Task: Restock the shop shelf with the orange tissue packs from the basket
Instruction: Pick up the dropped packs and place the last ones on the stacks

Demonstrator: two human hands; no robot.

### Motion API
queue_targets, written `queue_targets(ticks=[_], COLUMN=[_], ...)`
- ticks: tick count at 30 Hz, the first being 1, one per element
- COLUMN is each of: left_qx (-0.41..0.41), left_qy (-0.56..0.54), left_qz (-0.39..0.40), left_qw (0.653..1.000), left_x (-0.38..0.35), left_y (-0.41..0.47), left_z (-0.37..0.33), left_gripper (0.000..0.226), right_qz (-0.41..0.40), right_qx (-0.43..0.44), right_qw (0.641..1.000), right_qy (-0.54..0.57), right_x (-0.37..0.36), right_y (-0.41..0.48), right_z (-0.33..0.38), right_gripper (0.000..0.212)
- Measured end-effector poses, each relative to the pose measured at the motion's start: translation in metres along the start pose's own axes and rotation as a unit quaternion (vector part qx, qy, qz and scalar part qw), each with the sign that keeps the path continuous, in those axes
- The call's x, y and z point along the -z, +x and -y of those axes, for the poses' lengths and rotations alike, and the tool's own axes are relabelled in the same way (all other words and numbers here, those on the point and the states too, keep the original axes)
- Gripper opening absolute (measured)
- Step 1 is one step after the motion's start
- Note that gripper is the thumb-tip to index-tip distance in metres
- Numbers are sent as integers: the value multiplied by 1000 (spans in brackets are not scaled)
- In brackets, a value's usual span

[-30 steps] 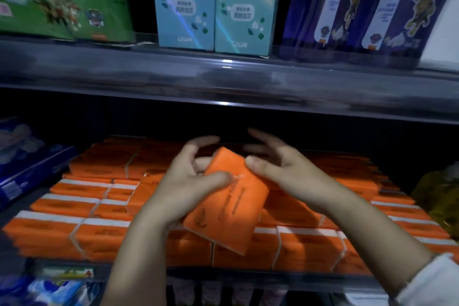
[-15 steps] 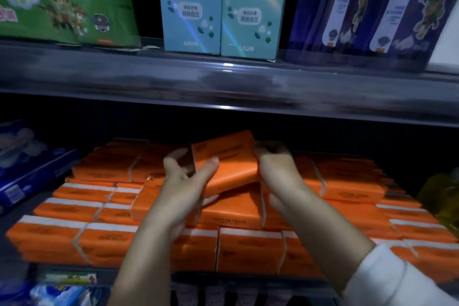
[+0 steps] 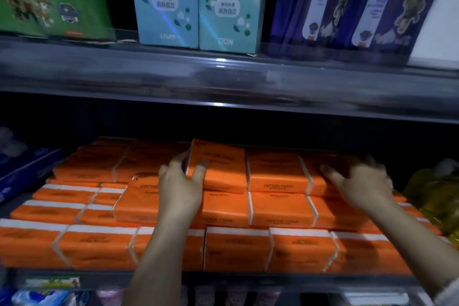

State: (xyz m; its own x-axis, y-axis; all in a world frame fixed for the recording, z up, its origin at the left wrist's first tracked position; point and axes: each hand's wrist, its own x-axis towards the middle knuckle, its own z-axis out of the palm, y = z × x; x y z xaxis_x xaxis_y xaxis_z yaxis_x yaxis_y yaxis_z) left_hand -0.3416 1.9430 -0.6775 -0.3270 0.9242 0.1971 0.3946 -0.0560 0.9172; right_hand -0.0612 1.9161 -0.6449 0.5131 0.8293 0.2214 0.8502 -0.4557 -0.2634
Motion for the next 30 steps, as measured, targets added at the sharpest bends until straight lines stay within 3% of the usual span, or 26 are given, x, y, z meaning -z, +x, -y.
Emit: queue_targets(ticks=[2,6,14,16,20,24,30], left_qx=[-2,-2,-46,-97,-318,-445,-555], left_qy=[35,171,297,295,192,150,239], left_qz=[15,45,-3,-53,-105,65,333], left_qw=[999,984,954,949,923,881,724], left_x=[-4,-11,-14,-13,-30,-80,-167], left_y=[-5,-7,-9,-15,-44,-106,-227], left_z=[-4,-2,0,-11,-41,-57,-47], left_gripper=[51,66,59,55,35,33,36], right_qz=[32,72,65,68,21,-1,12], right_qx=[-29,-12,9,14,54,72,-39], right_qw=[999,990,986,985,984,988,996], right_qy=[6,121,151,157,169,138,81], right_x=[-6,-18,-21,-16,6,32,44], right_y=[3,5,6,5,-12,-51,-133], right_z=[-12,-21,-24,-28,-63,-145,-304], right_gripper=[67,65,67,67,62,57,47])
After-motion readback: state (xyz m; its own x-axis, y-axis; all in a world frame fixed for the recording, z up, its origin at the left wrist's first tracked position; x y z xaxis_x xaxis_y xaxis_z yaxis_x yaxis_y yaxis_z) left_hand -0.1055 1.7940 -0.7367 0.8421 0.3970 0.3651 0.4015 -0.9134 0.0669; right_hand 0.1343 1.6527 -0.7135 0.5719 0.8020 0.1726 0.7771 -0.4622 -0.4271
